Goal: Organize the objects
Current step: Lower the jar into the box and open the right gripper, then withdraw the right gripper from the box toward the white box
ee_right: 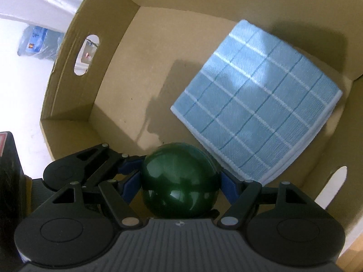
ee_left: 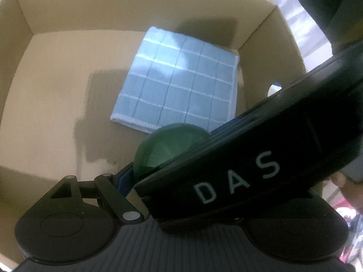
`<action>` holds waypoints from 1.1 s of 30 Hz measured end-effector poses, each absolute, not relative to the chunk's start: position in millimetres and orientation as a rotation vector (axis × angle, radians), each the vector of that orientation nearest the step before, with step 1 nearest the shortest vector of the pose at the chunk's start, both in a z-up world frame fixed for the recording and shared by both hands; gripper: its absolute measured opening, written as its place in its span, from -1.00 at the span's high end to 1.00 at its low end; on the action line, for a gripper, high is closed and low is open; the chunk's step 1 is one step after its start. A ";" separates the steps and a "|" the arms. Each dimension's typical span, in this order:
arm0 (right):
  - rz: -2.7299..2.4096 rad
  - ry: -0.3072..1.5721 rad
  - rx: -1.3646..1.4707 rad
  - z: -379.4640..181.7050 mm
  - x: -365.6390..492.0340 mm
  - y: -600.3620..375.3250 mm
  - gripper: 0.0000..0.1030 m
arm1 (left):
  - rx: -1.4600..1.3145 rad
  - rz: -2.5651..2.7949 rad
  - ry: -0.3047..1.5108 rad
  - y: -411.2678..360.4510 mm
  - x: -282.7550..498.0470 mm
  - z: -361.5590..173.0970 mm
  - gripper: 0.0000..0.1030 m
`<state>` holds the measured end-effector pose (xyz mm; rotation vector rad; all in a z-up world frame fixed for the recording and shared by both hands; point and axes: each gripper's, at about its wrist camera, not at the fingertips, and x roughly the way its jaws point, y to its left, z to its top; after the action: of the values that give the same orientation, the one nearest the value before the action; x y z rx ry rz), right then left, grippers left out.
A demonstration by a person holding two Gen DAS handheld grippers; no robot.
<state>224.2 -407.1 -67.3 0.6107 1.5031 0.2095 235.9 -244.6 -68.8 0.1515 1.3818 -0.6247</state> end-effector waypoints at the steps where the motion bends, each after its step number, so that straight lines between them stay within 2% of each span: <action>1: 0.206 1.511 0.613 -69.1 224.4 -407.6 -0.52 | 0.149 -0.624 1.393 -244.0 236.3 -69.6 -0.59; 11: 0.166 1.530 0.593 -77.3 226.4 -407.9 -0.50 | 0.122 -0.617 1.432 -234.7 243.4 -67.9 -0.68; 14: 0.160 1.512 0.585 -69.9 227.5 -405.9 -0.60 | 0.093 -0.618 1.403 -226.0 238.7 -57.3 -0.70; 18: 0.173 1.446 0.583 -49.7 226.1 -404.7 -0.70 | 0.064 -0.624 1.329 -213.1 242.4 -34.2 -0.82; 29: 0.210 1.194 0.666 25.0 191.1 -398.8 -0.74 | -0.042 -0.592 1.064 -150.4 193.1 33.9 -0.89; 33: 0.319 1.094 0.826 44.8 158.9 -396.5 -0.80 | -0.073 -0.521 0.961 -119.0 162.6 44.2 -0.92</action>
<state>158.9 -396.5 44.8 0.8257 1.0937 0.3190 162.6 -119.0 44.2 -0.0735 0.9613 -0.5207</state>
